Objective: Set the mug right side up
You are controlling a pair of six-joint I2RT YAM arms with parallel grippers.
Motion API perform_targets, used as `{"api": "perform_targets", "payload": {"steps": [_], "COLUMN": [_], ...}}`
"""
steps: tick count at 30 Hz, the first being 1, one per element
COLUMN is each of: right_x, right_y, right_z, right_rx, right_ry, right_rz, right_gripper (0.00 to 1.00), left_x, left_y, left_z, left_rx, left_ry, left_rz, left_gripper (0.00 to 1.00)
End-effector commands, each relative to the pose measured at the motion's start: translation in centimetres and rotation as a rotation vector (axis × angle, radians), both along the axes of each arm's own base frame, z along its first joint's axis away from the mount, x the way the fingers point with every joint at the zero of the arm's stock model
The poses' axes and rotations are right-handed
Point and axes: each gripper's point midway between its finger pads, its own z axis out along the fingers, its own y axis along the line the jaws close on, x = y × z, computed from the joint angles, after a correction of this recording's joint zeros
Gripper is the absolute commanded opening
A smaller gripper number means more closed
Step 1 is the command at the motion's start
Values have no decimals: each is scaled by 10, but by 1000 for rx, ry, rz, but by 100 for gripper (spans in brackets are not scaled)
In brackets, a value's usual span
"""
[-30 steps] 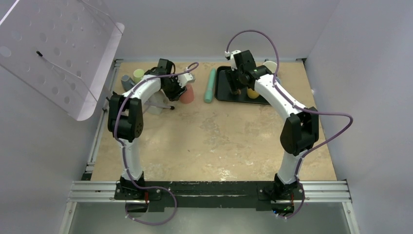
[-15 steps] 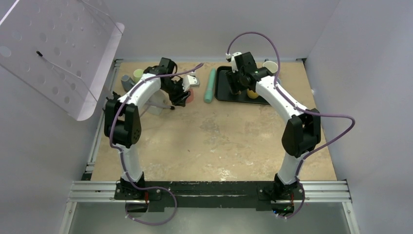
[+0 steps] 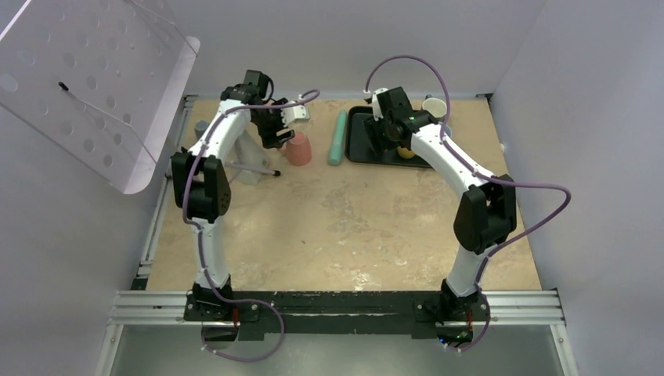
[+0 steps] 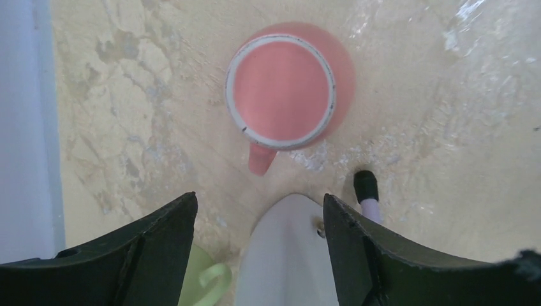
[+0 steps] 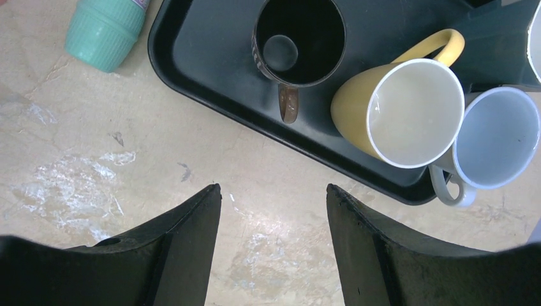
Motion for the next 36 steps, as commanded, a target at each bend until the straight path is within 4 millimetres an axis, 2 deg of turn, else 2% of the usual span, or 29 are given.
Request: {"api": "perform_targets", "payload": {"steps": [1,4,6,10,14,16,18,21,28,33,36], "right_x": [-3,-4,-5,-7,-9,-9,-9,-9,-12,-15,-16], "right_y": [-1,-2,-3,-3,-3,-4,-3,-1,-3,-4,-3], "right_z": [28,28,28,26,23,22,22,22,18,11,10], "right_rx": [18,13,12,15,17,17,19,28,29,26,34], "right_ry": [-60,-57,-57,-55,-52,-48,-49,-49,-39,-23,-22], "right_rz": [5,6,5,4,3,1,1,4,-6,-8,-13], "right_gripper": [64,64,64,64,64,64,64,63,63,63,63], "left_x": [17,23,17,-19,-51,-59,-55,-35,-31,-26,-28], "left_y": [1,-6,-11,-19,-25,-26,-23,-17,-20,-19,-23], "left_z": [-33,-41,-48,-63,-61,-60,-61,-65,-83,-84,-88], "left_rx": [71,51,32,8,-49,-69,-77,-89,-117,-103,-94], "left_ry": [-7,-11,21,116,133,133,120,115,191,157,163], "left_rz": [-111,-136,-150,-199,-201,-166,-78,126,383,445,429], "left_gripper": [76,74,72,64,59,57,54,48,48,45,38]}}
